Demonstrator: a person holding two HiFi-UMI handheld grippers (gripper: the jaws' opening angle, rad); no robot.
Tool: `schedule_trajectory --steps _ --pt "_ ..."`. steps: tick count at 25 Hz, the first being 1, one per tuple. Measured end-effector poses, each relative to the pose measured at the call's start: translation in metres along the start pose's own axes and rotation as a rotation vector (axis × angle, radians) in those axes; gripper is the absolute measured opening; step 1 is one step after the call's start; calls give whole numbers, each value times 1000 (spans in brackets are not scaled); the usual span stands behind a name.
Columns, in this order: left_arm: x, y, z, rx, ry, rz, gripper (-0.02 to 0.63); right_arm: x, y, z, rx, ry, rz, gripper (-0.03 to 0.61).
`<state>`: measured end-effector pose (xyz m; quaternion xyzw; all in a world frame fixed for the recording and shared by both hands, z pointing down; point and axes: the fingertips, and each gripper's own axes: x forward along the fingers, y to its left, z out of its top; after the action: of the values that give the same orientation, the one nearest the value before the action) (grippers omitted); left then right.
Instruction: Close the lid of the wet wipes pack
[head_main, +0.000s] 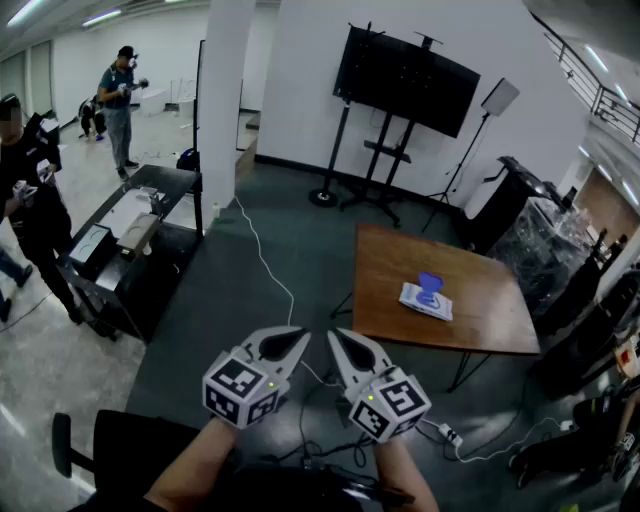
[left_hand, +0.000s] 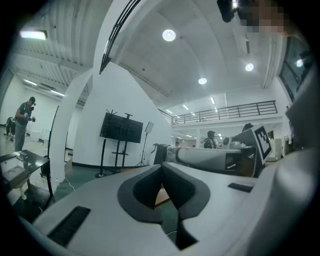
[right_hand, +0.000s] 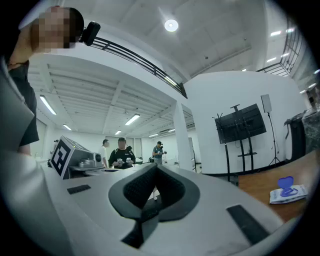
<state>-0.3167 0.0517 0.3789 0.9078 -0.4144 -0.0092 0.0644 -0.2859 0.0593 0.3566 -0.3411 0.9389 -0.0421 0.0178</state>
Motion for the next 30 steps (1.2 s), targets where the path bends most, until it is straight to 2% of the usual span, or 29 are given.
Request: schedule_trajectory --steps 17,21,30 --pt "15 0 -9 -4 22 -26 0 -4 -13 -4 -7 6 -39 11" --pt "32 -13 -15 -2 37 -65 0 -19 -28 -8 1 3 -68 11" --pt "87 -69 -24 6 70 -200 0 -76 -81 -10 37 0 -210 11"
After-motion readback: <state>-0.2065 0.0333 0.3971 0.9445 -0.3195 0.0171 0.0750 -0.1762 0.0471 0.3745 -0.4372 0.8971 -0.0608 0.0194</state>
